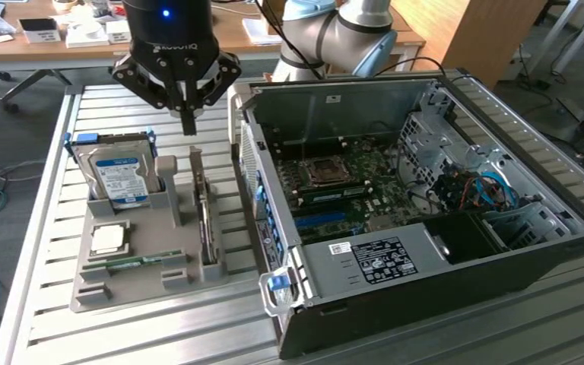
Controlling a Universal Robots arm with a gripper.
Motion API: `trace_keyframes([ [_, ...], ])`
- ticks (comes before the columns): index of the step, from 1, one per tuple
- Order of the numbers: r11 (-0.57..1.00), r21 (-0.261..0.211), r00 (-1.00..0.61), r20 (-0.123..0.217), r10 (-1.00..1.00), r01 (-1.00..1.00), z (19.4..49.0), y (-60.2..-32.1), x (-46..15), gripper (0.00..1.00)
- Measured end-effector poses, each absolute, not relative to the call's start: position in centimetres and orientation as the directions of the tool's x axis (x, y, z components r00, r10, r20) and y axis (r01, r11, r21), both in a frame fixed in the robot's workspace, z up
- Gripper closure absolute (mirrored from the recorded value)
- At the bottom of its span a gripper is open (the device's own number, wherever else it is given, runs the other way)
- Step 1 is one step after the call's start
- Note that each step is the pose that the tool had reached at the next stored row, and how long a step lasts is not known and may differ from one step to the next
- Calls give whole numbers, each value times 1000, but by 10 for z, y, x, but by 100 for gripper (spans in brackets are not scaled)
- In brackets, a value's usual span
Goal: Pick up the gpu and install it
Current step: 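Reach for the gpu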
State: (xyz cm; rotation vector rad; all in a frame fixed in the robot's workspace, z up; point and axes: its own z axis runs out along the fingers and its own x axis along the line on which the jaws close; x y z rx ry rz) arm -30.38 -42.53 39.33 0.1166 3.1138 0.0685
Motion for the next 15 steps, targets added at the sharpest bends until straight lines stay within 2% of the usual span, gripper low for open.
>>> trace_keyframes([
  [15, 996, 45, -997, -23, 75, 74, 393, -450, -305, 89],
])
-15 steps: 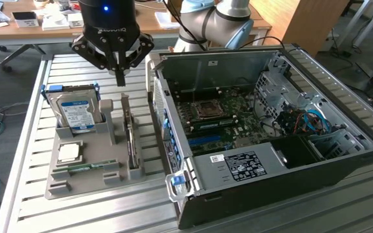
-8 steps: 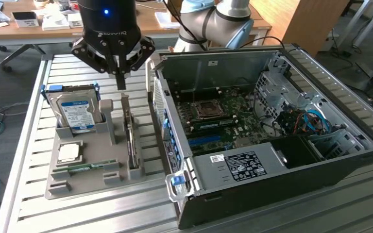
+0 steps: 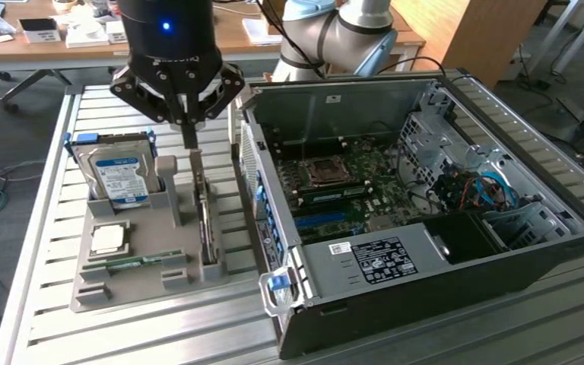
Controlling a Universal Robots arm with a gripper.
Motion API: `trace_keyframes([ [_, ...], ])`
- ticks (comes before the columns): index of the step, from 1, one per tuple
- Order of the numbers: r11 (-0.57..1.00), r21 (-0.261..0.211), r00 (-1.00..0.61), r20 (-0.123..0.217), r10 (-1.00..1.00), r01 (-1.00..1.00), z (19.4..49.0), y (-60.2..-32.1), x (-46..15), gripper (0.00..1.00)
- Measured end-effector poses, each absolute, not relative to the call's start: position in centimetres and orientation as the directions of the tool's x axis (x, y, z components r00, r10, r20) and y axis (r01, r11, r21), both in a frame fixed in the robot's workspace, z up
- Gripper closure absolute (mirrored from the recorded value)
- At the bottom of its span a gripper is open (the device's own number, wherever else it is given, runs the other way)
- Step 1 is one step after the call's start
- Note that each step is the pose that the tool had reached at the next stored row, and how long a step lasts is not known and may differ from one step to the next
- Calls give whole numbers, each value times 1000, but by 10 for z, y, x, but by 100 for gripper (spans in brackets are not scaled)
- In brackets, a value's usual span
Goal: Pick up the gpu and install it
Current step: 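Reach for the gpu, then pick up the gpu and move the gpu toward the slot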
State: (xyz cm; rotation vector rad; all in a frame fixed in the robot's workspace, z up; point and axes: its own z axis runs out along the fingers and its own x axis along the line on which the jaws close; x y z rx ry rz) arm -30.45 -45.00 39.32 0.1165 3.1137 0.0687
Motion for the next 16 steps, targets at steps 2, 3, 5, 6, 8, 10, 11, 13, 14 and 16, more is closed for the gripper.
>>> trace_keyframes([
  [2, 996, 45, -997, -23, 75, 74, 393, -452, -305, 89],
  [3, 996, 45, -997, -23, 75, 74, 393, -452, -305, 89],
  [5, 996, 45, -997, -23, 75, 74, 393, -453, -306, 89],
  [6, 996, 45, -997, -23, 75, 74, 393, -453, -307, 89],
  [8, 996, 45, -997, -23, 75, 74, 393, -454, -308, 89],
  [10, 996, 45, -997, -23, 75, 74, 393, -454, -309, 89],
  [11, 996, 45, -997, -23, 75, 74, 393, -455, -309, 89],
  [13, 996, 45, -997, -23, 75, 74, 393, -455, -309, 89],
  [14, 996, 45, -997, -23, 75, 74, 393, -455, -309, 89],
  [16, 996, 45, -997, -23, 75, 74, 393, -455, -309, 89],
])
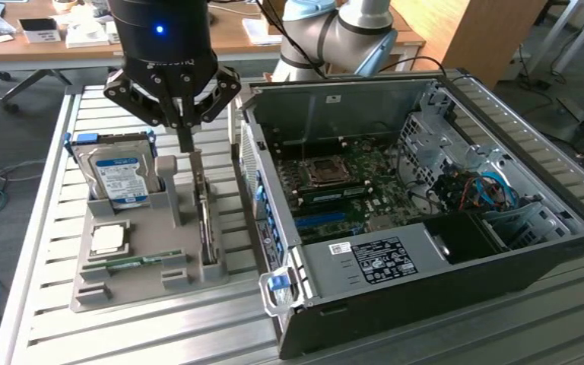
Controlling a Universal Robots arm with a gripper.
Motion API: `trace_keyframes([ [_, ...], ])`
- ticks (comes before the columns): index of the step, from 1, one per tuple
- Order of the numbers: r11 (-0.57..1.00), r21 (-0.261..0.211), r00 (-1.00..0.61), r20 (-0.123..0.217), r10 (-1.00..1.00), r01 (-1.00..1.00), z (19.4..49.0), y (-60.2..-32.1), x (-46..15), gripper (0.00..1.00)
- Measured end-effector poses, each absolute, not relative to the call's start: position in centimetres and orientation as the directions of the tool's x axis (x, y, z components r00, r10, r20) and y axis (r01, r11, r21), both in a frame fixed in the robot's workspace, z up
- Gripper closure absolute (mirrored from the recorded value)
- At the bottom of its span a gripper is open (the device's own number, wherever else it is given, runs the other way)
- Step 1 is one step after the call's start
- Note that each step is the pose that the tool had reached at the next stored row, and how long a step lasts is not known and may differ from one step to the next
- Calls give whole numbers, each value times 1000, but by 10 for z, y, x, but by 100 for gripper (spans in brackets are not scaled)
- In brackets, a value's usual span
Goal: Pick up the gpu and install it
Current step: 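Pick up the gpu and move the gpu toward the slot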
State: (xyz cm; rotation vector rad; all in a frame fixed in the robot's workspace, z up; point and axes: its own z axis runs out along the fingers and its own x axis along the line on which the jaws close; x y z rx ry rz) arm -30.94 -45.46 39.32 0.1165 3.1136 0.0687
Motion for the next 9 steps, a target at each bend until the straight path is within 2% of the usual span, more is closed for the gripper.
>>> trace_keyframes([
  [9, 996, 45, -997, -23, 75, 74, 393, -455, -309, 89],
])
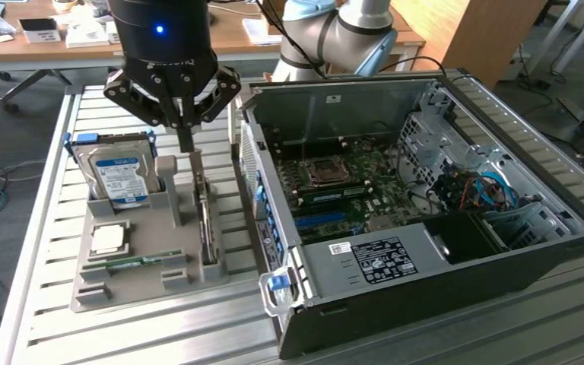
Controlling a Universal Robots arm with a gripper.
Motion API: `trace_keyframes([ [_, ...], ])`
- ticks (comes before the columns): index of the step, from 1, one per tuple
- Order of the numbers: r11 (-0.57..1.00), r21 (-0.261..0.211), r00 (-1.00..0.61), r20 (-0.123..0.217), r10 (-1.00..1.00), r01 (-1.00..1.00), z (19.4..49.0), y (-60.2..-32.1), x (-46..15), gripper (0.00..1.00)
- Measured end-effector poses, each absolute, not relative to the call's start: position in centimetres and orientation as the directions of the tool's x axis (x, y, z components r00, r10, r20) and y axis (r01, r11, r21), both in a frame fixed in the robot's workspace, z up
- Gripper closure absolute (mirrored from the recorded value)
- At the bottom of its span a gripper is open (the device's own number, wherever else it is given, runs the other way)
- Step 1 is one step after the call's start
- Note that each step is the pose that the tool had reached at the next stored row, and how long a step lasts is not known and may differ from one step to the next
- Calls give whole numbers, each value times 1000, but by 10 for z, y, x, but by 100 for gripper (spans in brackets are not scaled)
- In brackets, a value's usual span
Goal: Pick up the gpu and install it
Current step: 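Pick up the gpu and move the gpu toward the slot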
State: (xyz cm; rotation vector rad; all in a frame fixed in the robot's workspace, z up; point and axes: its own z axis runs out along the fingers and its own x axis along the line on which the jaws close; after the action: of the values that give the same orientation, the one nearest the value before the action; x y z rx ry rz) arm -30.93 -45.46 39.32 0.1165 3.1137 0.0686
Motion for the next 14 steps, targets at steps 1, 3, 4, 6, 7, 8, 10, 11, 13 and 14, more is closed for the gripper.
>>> trace_keyframes([
  [1, 996, 45, -997, -23, 75, 74, 393, -455, -309, 89],
  [3, 996, 45, -997, -23, 75, 74, 393, -455, -309, 83],
  [4, 996, 45, -997, -23, 75, 74, 393, -455, -309, 77],
  [6, 996, 45, -997, -23, 75, 74, 393, -455, -309, 65],
  [7, 996, 45, -997, -23, 75, 74, 393, -455, -309, 59],
  [8, 996, 45, -997, -23, 75, 74, 393, -455, -309, 59],
  [10, 996, 45, -997, -23, 75, 74, 393, -455, -309, 53],
  [11, 996, 45, -997, -23, 75, 74, 393, -455, -309, 53],
  [13, 996, 45, -997, -23, 75, 74, 393, -455, -309, 47],
  [14, 996, 45, -997, -23, 75, 74, 393, -455, -309, 47],
])
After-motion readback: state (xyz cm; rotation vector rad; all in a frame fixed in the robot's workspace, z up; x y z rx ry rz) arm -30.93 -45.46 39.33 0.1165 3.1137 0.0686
